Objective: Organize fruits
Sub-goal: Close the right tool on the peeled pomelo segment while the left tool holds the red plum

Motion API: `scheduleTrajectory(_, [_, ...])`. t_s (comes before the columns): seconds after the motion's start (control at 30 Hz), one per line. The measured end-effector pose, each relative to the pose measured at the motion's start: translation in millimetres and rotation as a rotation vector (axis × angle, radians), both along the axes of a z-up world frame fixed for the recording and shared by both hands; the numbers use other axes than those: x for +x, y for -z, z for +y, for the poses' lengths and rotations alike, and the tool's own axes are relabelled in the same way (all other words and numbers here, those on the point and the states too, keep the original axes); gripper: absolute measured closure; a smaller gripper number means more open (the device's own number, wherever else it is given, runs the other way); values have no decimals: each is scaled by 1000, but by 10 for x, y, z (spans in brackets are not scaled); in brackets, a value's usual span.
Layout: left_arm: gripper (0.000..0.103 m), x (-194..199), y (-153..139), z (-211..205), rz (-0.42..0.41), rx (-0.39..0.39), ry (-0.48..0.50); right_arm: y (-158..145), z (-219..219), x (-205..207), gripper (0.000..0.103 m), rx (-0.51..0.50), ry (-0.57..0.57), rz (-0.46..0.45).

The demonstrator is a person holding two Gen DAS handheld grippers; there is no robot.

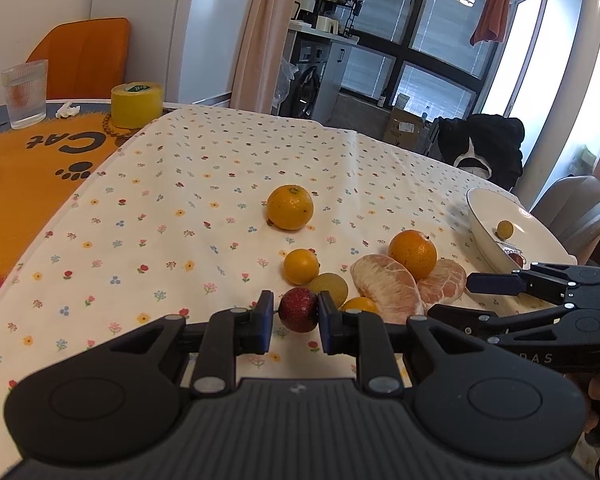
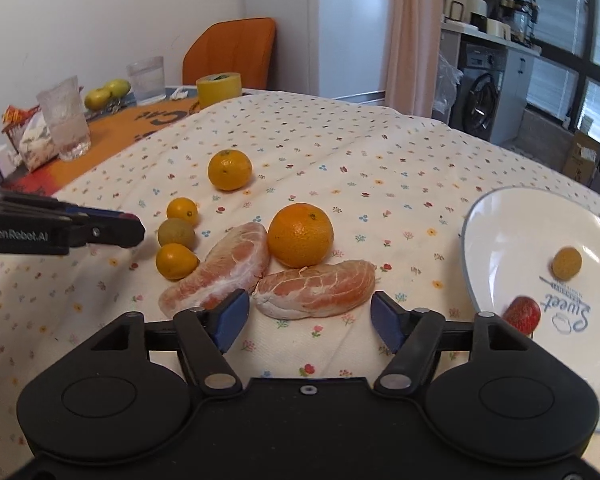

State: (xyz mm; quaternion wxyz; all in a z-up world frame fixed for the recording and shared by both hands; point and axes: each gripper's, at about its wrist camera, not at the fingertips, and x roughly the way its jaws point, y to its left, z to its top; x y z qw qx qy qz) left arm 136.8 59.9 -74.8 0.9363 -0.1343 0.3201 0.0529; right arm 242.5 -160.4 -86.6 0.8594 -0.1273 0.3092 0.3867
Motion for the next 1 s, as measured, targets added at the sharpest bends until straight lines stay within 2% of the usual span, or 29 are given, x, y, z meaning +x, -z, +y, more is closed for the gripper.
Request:
scheduleTrajectory(0.33, [82,-25,-12,50,-3,-5,-16,50,95,84,31,-21,-38,-28])
scheduleTrajectory(0.43, [82,-28,-23,58,-8,-4,-16,55,125,106,23,-36,-31,-48])
scheduleTrajectory(0.5, [82,-34,-32,64,-10,-3,-16,62,119,147,22,-31,-27,-39])
scheduleTrajectory(0.63, [82,-41,-42,80,-11,-4,-22,63,120,150,23,-30,-33,-40])
scheduleTrajectory(0.7, [82,-50,-49,78,-14,-5,-21,59,125,127,29,-36,-44,-54])
scheduleTrajectory(0.73, [82,-54,-54,75,-16,-5,-20,50,124,120,36,-32,-61,-42])
scheduleTrajectory(1.0, [82,-105,-131,39,-37,3,-10,5,73,44,38,-13,-61,-12])
